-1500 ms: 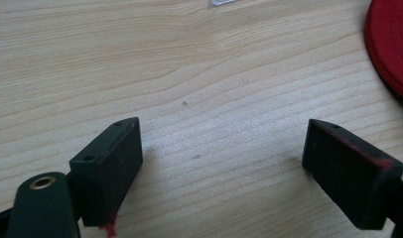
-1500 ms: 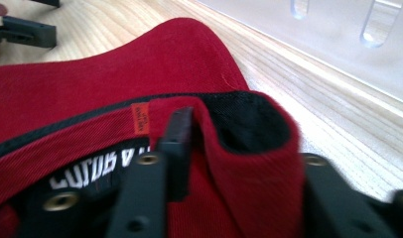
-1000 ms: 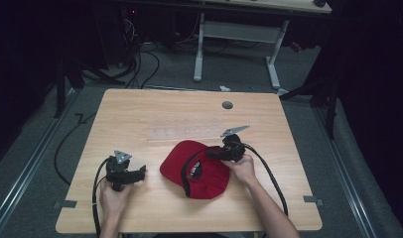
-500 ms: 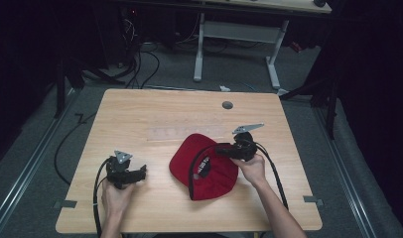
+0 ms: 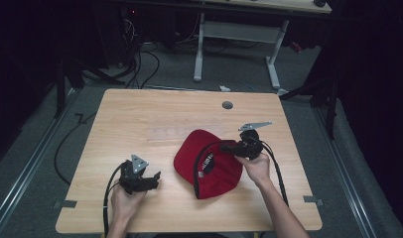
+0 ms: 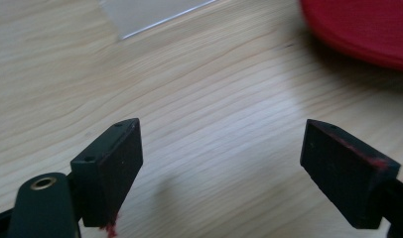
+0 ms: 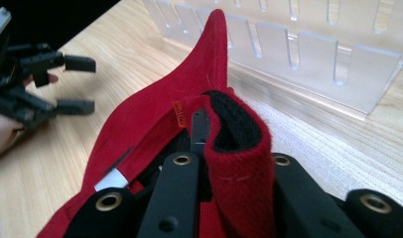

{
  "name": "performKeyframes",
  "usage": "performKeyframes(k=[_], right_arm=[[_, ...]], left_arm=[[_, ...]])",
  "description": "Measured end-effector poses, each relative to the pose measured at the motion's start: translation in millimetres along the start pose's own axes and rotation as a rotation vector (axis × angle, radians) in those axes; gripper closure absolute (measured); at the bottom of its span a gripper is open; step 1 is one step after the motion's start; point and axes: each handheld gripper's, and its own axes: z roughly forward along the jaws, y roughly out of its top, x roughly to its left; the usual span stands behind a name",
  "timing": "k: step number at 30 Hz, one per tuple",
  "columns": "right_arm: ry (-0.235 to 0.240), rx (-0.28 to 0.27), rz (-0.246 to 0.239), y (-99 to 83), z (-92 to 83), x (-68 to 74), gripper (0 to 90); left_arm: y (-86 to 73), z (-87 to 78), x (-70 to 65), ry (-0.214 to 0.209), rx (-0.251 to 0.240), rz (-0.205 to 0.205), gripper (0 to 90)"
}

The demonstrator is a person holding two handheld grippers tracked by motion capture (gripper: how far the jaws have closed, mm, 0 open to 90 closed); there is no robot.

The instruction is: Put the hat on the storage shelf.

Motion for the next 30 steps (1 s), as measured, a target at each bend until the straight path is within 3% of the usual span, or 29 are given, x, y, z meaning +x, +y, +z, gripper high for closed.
performKeyframes(k=[1, 4, 5, 8, 9, 13, 20, 24, 26, 30], right_arm=[[0.001, -0.007, 0.006, 1.1, -2.4, 0.4, 82.9], [0.001, -0.014, 0.017, 2.0, -5.4, 0.2, 83.0], [-0.004, -0.022, 0.017, 4.0, -9.4, -0.1, 83.0], [-0.005, -0.034, 0.018, 7.1, -14.3, 0.0, 83.0], [-0.008, -0.044, 0.015, 10.2, -19.3, 0.8, 83.0], [0.001, -0.061, 0.02, 14.4, -26.0, 4.3, 83.0], [0.019, -0.088, 0.051, 15.4, -24.4, 4.7, 82.9], [0.026, -0.089, 0.058, 15.8, -21.4, 6.0, 82.8], [0.022, -0.088, 0.06, 15.5, -20.2, 6.2, 82.7], [-0.013, -0.069, 0.053, 14.4, -19.2, 8.9, 82.6]], left_arm=[[-0.9, -1.3, -9.0, -0.037, 0.003, 0.011, 16.6], [-2.1, -0.6, -17.8, -0.066, 0.012, 0.018, 15.8], [-3.3, 1.8, -27.5, -0.095, 0.029, 0.032, 15.3], [-5.0, 5.1, -38.0, -0.113, 0.039, 0.06, 14.9], [-6.5, 8.9, -47.8, -0.134, 0.044, 0.072, 14.1], [-8.9, 14.8, -60.3, -0.164, 0.044, 0.078, 13.6], [-9.5, 20.5, -72.2, -0.197, 0.047, 0.072, 10.4], [-7.7, 21.1, -73.4, -0.192, 0.03, 0.063, 8.8], [-2.9, 19.7, -72.0, -0.201, 0.01, 0.032, 7.8], [4.0, 15.7, -71.4, -0.205, -0.028, 0.037, 6.6]])
